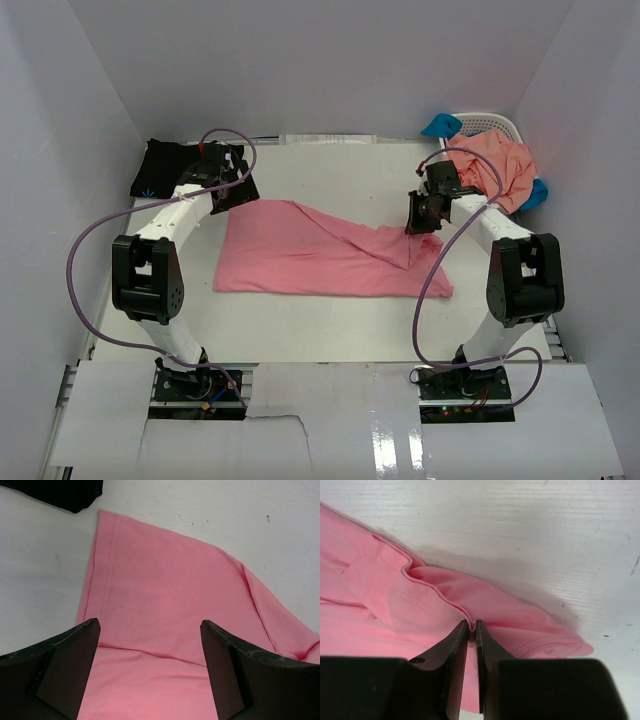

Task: Fold and stack the t-shirts
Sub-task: Grap the side of the flattened tshirt furthest away from the robot with both arms

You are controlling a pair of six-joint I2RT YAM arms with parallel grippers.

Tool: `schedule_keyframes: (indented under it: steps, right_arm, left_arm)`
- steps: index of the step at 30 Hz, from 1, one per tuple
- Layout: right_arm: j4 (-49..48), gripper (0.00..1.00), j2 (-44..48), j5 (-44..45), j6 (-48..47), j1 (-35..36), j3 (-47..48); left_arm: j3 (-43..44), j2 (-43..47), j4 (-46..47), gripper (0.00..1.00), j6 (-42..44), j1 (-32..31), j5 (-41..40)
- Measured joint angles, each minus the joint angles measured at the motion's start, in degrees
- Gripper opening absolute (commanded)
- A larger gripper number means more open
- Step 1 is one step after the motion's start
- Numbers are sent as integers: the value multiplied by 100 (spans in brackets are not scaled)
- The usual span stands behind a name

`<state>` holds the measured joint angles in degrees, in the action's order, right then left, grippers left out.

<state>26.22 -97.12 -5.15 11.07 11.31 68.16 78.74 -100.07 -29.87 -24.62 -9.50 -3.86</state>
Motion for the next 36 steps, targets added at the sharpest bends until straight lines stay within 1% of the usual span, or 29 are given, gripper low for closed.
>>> schedule_keyframes:
  steps: [1,8,12,16,36]
  right_arm:
    - [35,25,-9,-15,-11,0,0]
    - [85,28,-168,-103,-72,0,-2]
    - [83,26,-184,-109,-81,0,-2]
    - [83,29,-186,-107,-85,0,-2]
    - [111,29,-269,-57,-125,0,107]
  left_arm:
    - [0,0,-2,92,0,-2,0]
    - [0,0,-9,93,-2,-2,0]
    - [0,0,-11,93,0,0,0]
    - [0,0,-11,93,0,-2,0]
    - [0,-2,-11,93,-2,-2,0]
